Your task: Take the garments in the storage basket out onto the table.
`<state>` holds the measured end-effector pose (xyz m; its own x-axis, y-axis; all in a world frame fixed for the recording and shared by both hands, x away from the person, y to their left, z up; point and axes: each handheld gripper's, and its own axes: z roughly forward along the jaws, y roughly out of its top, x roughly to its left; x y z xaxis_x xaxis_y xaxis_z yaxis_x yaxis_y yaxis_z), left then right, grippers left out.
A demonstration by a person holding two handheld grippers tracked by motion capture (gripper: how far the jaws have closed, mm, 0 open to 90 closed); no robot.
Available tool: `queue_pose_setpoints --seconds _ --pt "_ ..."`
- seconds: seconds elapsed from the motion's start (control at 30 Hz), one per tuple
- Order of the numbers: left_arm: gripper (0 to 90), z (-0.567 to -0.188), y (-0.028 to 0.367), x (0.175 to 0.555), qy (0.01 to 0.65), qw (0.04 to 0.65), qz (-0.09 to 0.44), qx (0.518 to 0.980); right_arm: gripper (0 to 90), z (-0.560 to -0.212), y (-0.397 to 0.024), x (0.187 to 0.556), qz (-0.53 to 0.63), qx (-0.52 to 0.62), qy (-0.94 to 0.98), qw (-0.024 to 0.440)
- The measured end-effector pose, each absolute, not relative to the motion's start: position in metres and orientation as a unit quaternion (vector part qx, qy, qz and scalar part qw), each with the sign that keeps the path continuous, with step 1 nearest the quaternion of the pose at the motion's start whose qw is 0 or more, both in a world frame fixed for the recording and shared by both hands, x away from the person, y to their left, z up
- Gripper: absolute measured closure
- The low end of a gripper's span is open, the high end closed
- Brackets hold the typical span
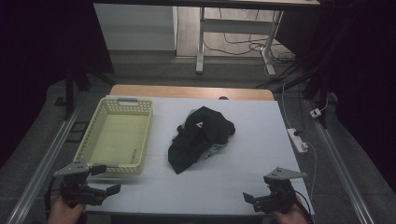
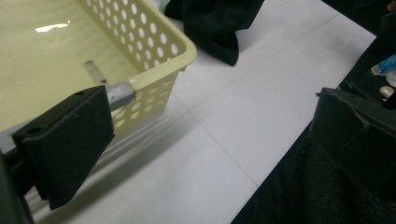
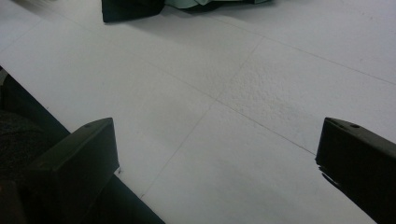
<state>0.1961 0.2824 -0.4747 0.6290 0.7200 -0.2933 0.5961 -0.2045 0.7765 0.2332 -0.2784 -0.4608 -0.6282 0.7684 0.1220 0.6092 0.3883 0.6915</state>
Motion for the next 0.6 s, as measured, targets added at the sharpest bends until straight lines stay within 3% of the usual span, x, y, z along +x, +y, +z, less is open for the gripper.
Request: queue_pose_setpoints --seconds 0.6 --pt "0.0 -0.478 0.310 0.177 0.459 0.457 0.087 0.757 0.0 -0.461 -0.278 0.233 0.362 0.417 0.827 0.109"
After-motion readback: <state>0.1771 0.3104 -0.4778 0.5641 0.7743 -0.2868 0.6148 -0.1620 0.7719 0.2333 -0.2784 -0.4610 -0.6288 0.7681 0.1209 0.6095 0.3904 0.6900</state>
